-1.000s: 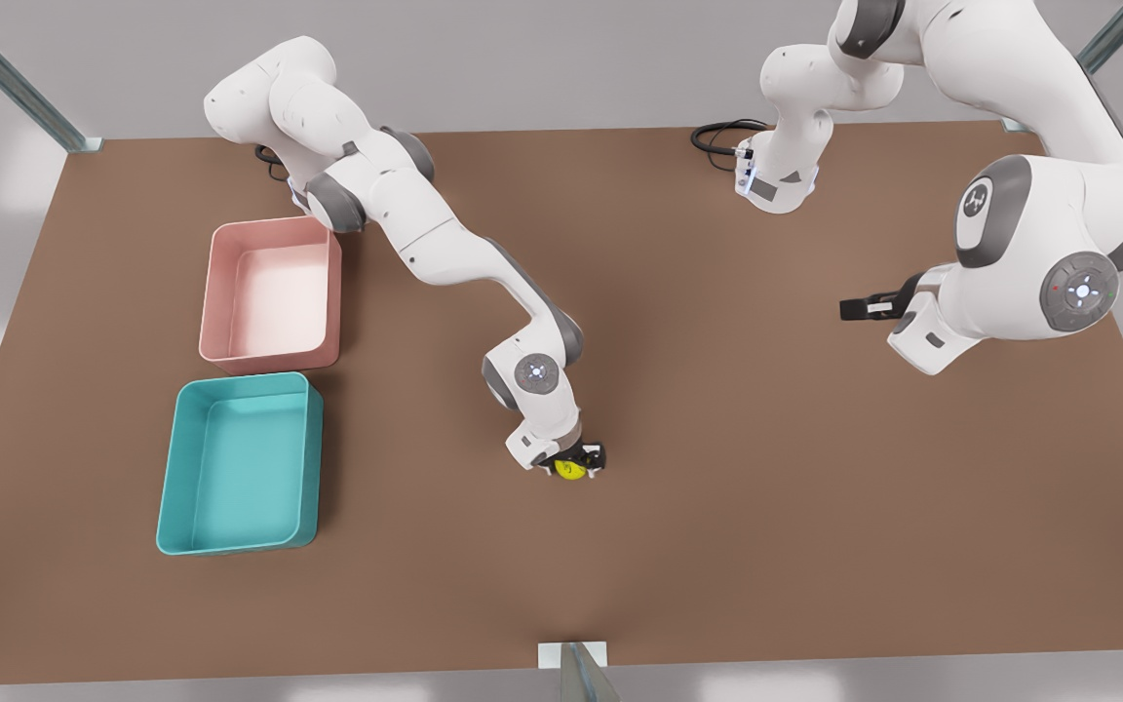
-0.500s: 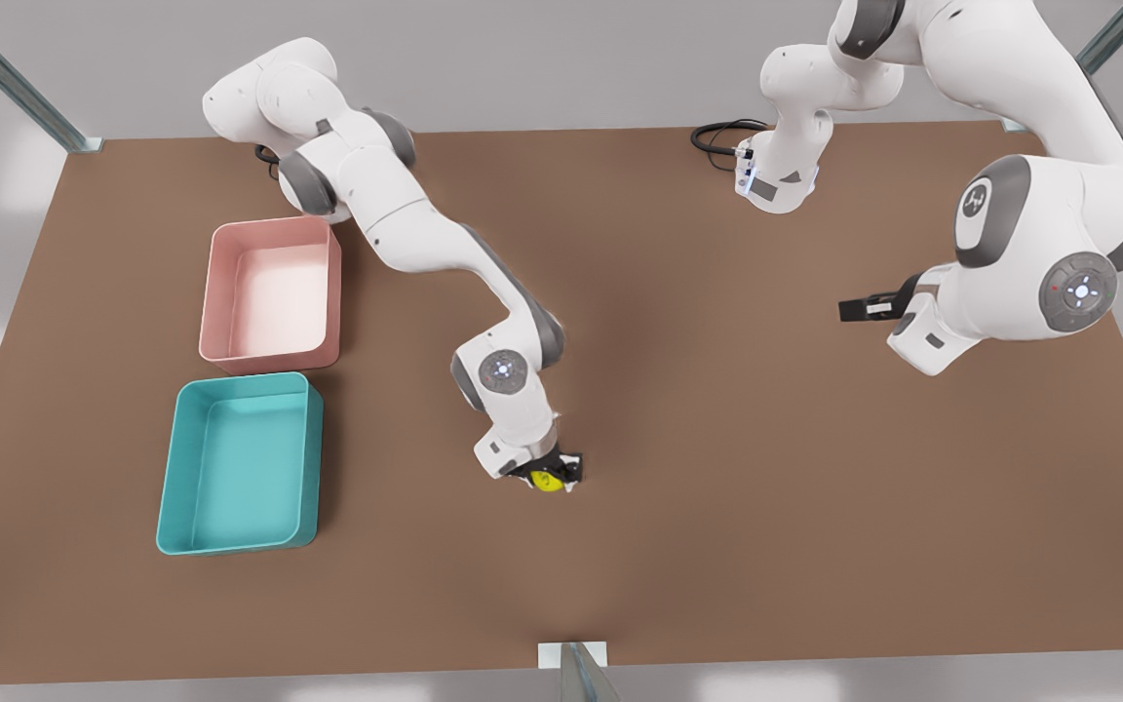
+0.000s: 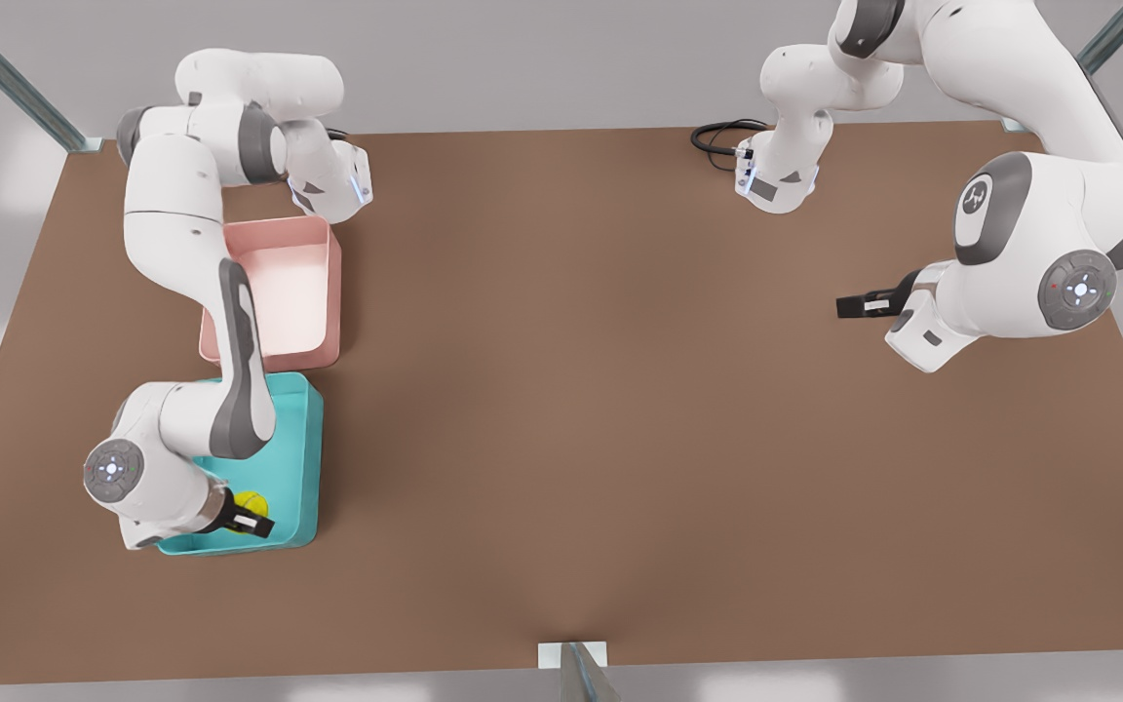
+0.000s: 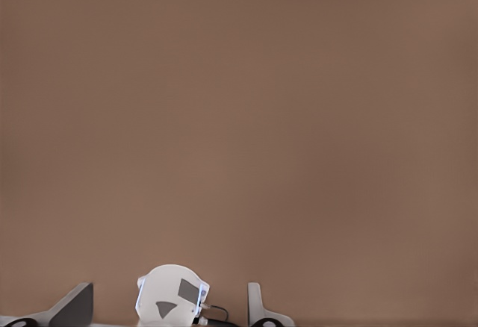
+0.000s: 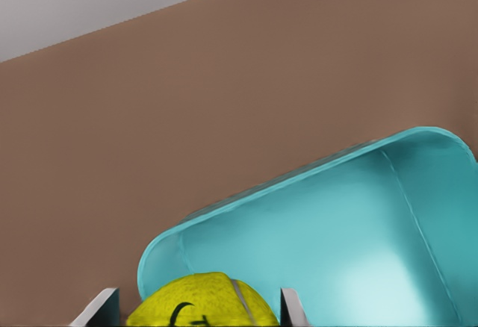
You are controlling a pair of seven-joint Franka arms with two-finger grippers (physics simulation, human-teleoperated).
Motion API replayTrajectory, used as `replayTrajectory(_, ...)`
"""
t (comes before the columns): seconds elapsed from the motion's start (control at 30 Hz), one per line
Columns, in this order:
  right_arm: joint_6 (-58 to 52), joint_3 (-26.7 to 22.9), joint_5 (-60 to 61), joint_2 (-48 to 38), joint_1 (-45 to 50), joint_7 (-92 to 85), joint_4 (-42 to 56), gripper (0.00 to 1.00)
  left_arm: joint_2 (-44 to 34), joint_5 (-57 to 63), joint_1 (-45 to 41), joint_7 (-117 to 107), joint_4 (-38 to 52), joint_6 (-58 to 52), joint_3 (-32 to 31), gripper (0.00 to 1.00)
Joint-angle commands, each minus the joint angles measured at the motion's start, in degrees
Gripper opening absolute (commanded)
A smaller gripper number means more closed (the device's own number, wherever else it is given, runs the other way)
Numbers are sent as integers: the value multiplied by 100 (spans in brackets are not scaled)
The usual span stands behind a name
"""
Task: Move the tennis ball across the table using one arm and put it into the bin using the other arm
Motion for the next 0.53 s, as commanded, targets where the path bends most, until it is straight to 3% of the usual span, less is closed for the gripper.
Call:
replayTrajectory(0.0, -319, 1, 2, 28, -74, -3504, 6, 100, -2, 7, 0, -19, 0, -8, -1, 100)
replayTrajectory(0.13, -345, 10, 46, 55, -91, -3285, 14, 100, 7, 24, 0, -19, 8, 1, -1, 100)
replayTrajectory(0.2, -1258, 63, 46, -86, 49, -1115, 129, 100, -2, 16, 9, -10, 8, -17, 8, 100)
replayTrajectory(0.33, -2964, 10, -279, -1219, 58, -832, 586, 100, -10, 33, 9, -10, 8, -17, -1, 100)
replayTrajectory(0.43, -3360, 71, -306, -2757, -135, -849, -539, 100, -10, 25, 9, -10, 8, -17, -1, 100)
replayTrajectory(0.5, -3342, 89, -306, -3233, -232, -858, -1049, 100, -10, 25, 9, -10, 8, -26, -1, 100)
